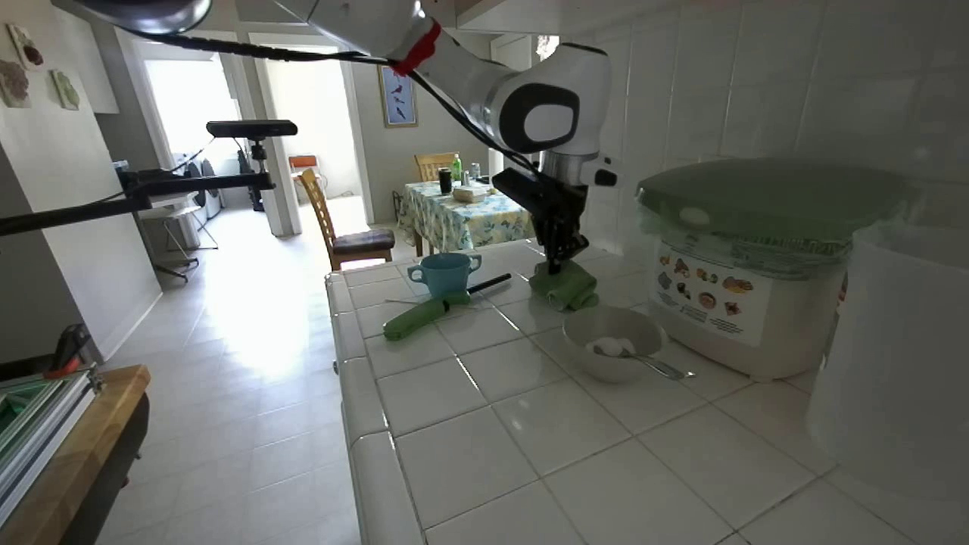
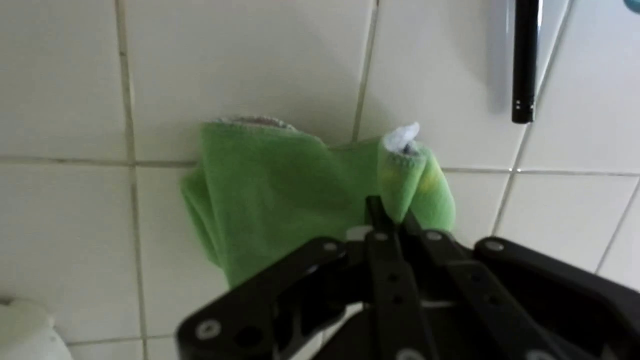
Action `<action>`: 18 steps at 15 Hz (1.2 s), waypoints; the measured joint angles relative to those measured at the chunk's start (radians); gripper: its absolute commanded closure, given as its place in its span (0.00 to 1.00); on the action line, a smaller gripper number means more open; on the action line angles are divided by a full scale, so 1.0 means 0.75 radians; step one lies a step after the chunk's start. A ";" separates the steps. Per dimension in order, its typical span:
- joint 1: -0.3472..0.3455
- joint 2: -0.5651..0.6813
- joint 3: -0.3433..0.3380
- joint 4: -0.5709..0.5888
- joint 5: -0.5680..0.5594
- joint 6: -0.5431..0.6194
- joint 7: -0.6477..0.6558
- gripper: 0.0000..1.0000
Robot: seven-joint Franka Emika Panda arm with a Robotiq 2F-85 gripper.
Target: Use the green cloth to wipe the surface
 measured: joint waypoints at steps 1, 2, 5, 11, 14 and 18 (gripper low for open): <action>0.011 0.023 0.001 0.052 -0.007 -0.022 0.000 0.99; 0.023 0.044 0.003 0.098 -0.011 -0.041 -0.001 0.99; 0.059 0.100 0.018 0.193 -0.023 -0.100 -0.009 0.99; 0.076 0.132 0.040 0.208 -0.023 -0.164 -0.023 0.99; 0.037 0.127 0.012 0.202 -0.023 -0.179 -0.018 0.99; -0.033 0.121 -0.026 0.192 -0.023 -0.197 0.002 0.99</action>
